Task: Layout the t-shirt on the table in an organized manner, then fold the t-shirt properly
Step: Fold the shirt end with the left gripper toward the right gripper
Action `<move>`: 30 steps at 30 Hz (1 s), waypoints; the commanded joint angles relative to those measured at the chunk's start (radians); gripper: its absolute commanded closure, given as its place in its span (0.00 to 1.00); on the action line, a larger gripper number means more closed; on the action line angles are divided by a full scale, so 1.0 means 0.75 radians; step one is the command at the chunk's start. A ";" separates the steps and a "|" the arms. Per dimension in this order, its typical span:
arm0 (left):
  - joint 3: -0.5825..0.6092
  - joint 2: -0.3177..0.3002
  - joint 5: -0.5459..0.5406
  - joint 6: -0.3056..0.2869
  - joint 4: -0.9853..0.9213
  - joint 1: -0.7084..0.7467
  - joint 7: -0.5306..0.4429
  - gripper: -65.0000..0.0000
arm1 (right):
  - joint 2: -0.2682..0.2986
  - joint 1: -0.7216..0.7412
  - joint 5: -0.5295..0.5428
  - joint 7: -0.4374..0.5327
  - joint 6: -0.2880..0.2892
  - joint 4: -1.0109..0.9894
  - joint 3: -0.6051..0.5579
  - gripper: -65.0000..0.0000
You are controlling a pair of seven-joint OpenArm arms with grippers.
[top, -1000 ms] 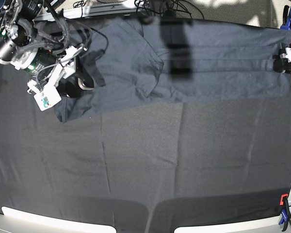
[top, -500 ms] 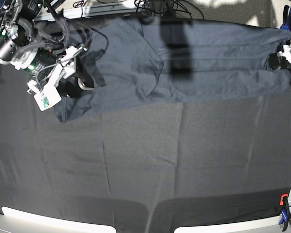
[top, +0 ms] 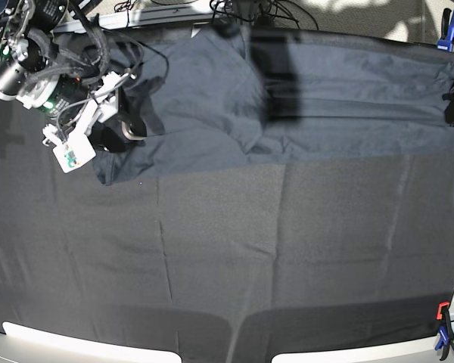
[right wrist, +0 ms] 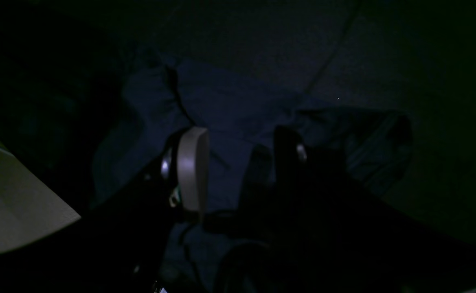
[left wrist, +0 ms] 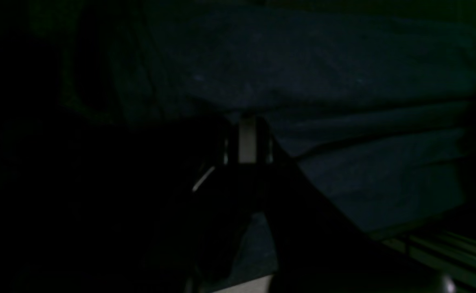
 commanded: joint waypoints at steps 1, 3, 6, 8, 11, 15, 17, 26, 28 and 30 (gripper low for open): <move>-0.021 -0.038 -0.027 -0.007 0.012 -0.005 -0.023 1.00 | 0.014 0.007 0.029 0.037 0.007 0.023 0.006 0.61; -0.021 -0.031 -0.034 -0.007 0.013 -0.005 -0.021 1.00 | 0.015 0.007 0.029 0.037 0.007 0.023 0.006 0.61; -0.021 -0.017 -0.117 -0.007 0.013 -0.005 0.036 1.00 | 0.015 0.007 0.029 0.041 0.007 0.023 0.006 0.61; -0.021 -0.009 -0.176 -0.007 0.013 -0.005 0.084 1.00 | 0.014 0.007 0.028 0.051 0.007 0.023 0.006 0.61; -0.021 0.008 -0.200 -0.007 0.015 -0.005 0.098 1.00 | 0.015 0.007 0.029 0.073 0.007 0.023 0.006 0.61; -0.021 0.050 -0.243 -0.007 0.102 -0.001 0.184 1.00 | 0.015 0.007 0.028 0.086 0.007 0.023 0.006 0.61; -0.021 0.082 -0.307 -0.007 0.185 0.000 0.255 1.00 | 0.015 0.008 0.028 0.091 0.007 0.023 0.006 0.61; 0.020 0.329 -0.301 -0.007 0.613 -0.001 0.305 1.00 | 0.015 0.015 -0.124 0.112 0.007 0.023 0.006 0.61; 0.072 0.378 -0.253 0.013 0.670 -0.002 0.307 1.00 | 0.015 0.027 -0.235 0.135 0.007 0.023 0.006 0.61; 0.147 0.419 -0.218 0.059 0.706 -0.001 0.312 1.00 | 0.015 0.051 -0.329 0.140 0.007 0.023 0.006 0.61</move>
